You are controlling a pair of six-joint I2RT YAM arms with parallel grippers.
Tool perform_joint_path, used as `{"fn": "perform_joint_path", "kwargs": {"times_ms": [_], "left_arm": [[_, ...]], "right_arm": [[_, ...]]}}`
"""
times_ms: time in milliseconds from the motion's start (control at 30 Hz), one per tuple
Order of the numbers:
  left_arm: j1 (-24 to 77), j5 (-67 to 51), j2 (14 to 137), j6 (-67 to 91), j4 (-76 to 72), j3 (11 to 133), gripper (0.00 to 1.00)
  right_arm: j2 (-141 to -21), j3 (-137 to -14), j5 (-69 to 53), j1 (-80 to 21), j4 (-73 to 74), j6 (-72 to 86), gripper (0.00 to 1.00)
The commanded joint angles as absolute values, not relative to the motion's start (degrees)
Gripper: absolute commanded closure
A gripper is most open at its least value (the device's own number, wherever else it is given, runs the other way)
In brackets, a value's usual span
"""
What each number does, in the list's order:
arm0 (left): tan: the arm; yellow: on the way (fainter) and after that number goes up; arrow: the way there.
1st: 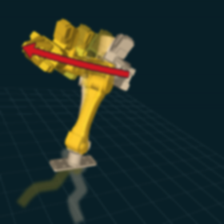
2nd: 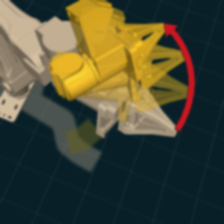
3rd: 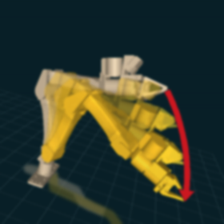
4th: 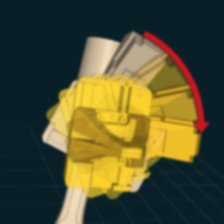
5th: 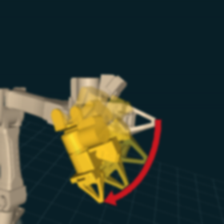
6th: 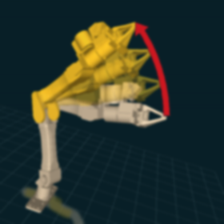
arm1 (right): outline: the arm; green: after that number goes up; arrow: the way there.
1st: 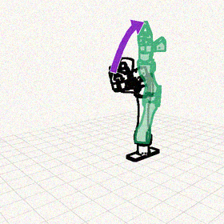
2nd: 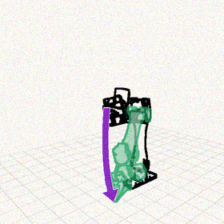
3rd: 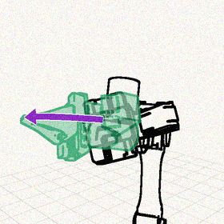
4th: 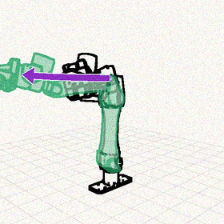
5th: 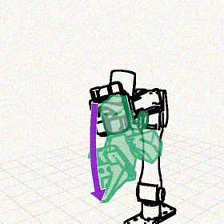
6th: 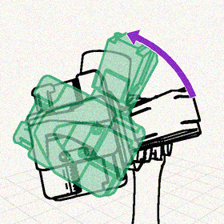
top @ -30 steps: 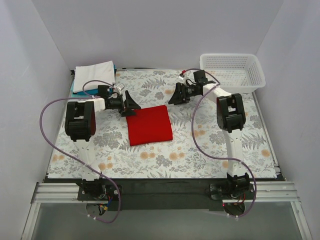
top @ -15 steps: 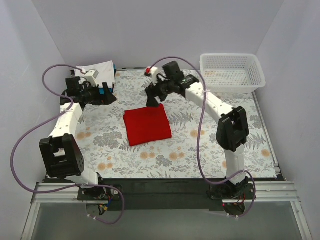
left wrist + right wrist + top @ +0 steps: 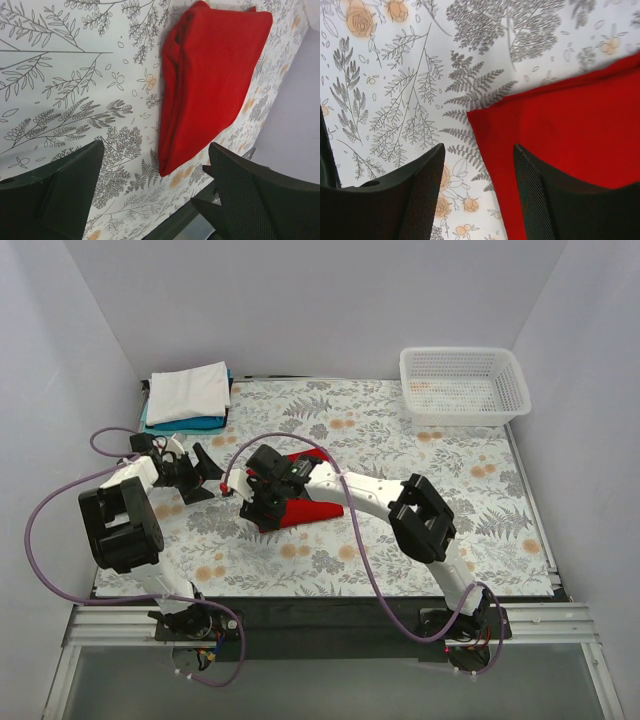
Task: Fold and stack the t-shirts
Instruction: Neatly place the folded tshirt to the corner
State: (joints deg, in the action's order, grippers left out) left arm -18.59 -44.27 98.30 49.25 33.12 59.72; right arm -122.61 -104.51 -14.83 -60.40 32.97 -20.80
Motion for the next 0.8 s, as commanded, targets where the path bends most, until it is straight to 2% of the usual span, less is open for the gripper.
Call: {"fn": "perform_joint_path", "kwargs": {"times_ms": [0, 433, 533, 633, 733, 767], "left_arm": [[-18.6, -45.8, 96.8, 52.7, 32.5, 57.8, 0.15], [-18.6, -44.9, 96.2, 56.2, 26.7, 53.4, 0.15], [-18.5, -44.9, 96.4, 56.3, 26.5, 53.4, 0.15], [-18.6, -44.1, 96.2, 56.9, 26.5, 53.0, 0.14], [-18.6, -45.1, 94.7, 57.8, 25.8, 50.8, 0.14], [-18.6, -45.5, 94.3, 58.1, 25.4, 50.0, 0.15]], "right_arm": [[-123.3, -104.6, -12.5, -61.6, 33.0, -23.4, 0.37], [-129.5, -105.3, -9.8, -63.8, 30.1, -28.2, 0.4], [-130.7, -104.9, -8.8, -64.2, 29.0, -29.3, 0.43], [-132.5, -104.3, -6.7, -64.2, 28.7, -30.1, 0.55], [-132.1, -102.7, -6.3, -63.4, 28.4, -30.2, 0.83], [-131.7, -102.5, -6.3, -63.0, 28.2, -30.2, 0.98]]}}
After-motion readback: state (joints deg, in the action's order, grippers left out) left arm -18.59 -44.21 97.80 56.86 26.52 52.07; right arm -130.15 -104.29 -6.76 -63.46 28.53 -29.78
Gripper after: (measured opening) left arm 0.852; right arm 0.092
